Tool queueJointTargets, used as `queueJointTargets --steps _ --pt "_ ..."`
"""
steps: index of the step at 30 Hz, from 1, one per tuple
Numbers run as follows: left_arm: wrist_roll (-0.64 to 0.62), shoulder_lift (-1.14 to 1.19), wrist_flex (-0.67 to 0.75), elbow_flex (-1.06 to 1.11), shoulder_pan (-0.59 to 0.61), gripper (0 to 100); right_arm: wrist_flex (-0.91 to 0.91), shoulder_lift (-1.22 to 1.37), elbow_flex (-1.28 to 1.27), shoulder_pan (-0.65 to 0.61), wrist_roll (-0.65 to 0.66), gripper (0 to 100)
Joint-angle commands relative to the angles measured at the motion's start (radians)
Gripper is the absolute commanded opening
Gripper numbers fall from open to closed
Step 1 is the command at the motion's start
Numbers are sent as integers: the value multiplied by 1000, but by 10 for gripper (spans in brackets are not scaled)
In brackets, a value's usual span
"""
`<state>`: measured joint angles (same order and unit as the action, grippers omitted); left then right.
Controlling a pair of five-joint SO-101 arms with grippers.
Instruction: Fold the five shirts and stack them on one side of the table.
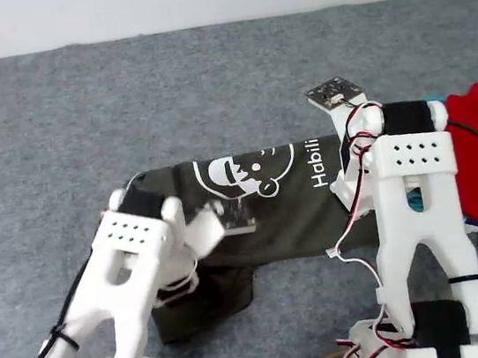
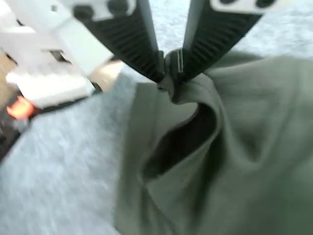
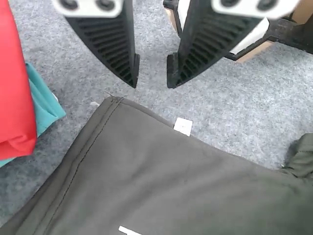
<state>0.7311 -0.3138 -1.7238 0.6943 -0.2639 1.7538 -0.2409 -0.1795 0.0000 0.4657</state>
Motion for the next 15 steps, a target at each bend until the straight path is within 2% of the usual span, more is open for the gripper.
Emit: queueJointTargets --steps 1,5,9,12,15 --pt "63 -51 -6 33 2 14 44 -48 5 15 17 100" --pt "110 -44 -11 44 -3 14 44 -48 -5 15 17 100" --pt "107 -48 17 50 5 14 44 -50 -60 15 17 100" --pt "80 -54 31 36 66 14 44 -50 -103 15 17 100" --pt "74 -54 57 -7 178 14 44 -50 -123 15 17 100"
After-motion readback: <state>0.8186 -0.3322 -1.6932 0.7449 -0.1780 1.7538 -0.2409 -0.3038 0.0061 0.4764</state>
